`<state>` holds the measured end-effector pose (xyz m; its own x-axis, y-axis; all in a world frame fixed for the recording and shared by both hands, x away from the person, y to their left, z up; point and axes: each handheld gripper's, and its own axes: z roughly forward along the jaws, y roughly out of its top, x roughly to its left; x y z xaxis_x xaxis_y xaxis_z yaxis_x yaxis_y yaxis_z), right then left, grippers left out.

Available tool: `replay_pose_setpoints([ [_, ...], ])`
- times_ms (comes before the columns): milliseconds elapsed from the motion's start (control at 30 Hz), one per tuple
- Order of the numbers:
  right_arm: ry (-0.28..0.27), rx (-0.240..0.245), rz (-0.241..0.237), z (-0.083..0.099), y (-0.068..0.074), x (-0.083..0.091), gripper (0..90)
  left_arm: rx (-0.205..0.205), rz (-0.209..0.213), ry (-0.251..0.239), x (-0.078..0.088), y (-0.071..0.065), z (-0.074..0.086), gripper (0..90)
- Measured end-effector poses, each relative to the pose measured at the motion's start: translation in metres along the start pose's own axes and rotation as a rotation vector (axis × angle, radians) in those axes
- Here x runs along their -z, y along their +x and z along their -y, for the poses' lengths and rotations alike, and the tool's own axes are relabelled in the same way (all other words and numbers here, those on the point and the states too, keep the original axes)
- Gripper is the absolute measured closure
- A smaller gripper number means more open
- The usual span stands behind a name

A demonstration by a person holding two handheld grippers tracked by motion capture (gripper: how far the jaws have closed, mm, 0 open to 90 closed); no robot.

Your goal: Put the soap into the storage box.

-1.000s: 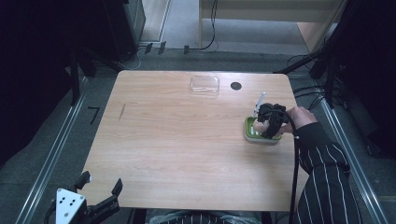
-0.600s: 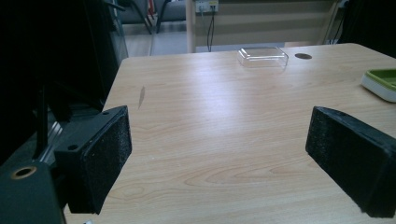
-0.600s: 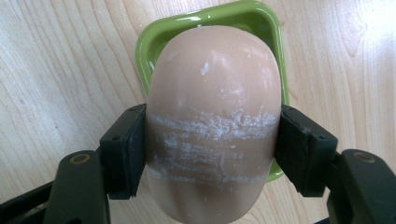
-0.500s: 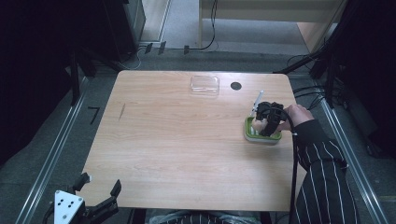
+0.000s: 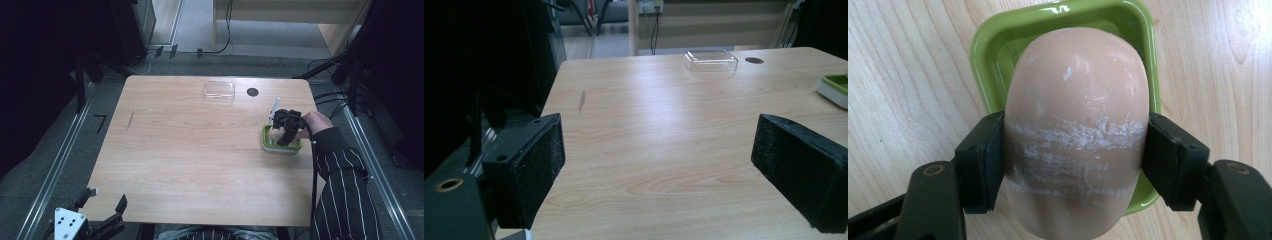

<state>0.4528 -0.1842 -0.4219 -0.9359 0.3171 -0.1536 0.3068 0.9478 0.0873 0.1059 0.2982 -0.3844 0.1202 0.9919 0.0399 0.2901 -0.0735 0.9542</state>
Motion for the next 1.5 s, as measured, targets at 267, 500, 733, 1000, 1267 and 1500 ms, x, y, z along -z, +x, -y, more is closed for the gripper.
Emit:
replay_pose_setpoints([
  [267, 0.011, -0.001, -0.004, -0.001, -0.003, -0.008, 32.9, 0.001, -0.002, 0.0, 0.002, 0.0, 0.001, 7.2],
  [500, 0.016, -0.008, -0.006, 0.0, -0.006, -0.012, 32.9, 0.003, -0.009, -0.001, 0.003, 0.0, 0.001, 7.2],
  [733, 0.02, 0.018, -0.009, -0.004, -0.006, -0.016, 32.9, 0.006, -0.016, -0.001, 0.006, 0.001, 0.002, 7.2],
  [1000, 0.019, 0.026, -0.012, -0.005, -0.006, -0.019, 32.8, 0.008, -0.022, -0.002, 0.007, 0.001, 0.002, 7.2],
  [1267, 0.055, 0.021, -0.01, -0.006, -0.006, -0.024, 32.4, 0.008, -0.022, -0.001, 0.007, 0.001, 0.002, 7.2],
  [1500, 0.041, 0.016, -0.009, -0.006, -0.007, -0.023, 31.8, 0.009, -0.022, -0.003, 0.007, 0.001, 0.002, 7.2],
])
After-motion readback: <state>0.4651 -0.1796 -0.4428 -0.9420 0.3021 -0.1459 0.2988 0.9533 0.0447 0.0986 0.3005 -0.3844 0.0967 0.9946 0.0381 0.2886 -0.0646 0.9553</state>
